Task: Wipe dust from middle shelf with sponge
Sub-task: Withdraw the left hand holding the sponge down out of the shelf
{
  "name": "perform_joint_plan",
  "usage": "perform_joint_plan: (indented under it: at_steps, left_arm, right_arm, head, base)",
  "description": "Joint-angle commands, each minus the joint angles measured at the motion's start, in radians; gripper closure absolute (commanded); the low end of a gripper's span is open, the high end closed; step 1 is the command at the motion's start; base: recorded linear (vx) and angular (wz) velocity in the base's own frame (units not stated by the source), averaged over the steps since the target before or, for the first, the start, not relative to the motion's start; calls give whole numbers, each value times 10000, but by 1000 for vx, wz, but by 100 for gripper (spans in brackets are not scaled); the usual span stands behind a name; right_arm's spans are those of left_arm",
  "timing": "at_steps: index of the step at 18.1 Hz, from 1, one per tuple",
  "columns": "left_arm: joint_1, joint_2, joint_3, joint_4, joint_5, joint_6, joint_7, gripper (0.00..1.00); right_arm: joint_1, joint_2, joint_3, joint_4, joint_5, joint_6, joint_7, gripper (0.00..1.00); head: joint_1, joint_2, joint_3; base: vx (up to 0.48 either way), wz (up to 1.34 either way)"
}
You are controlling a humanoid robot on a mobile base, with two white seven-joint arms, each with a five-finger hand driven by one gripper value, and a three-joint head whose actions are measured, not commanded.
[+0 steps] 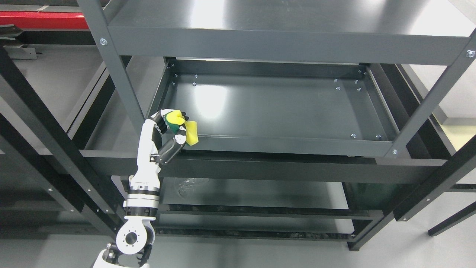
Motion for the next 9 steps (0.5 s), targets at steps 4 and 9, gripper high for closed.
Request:
perform_joint_plan:
  at_steps: [4,9]
  left_arm:
    - [340,9,380,-721,289,11,-23,100]
    - [356,9,426,-721,304,11,-23,100]
  right_arm:
    - [0,-175,0,-175,0,736,-3,0]
    - [0,-175,0,-175,0,736,-3,0]
  head:
    - [0,0,0]
    - [0,0,0]
  base:
    - [0,0]
    - [0,0]
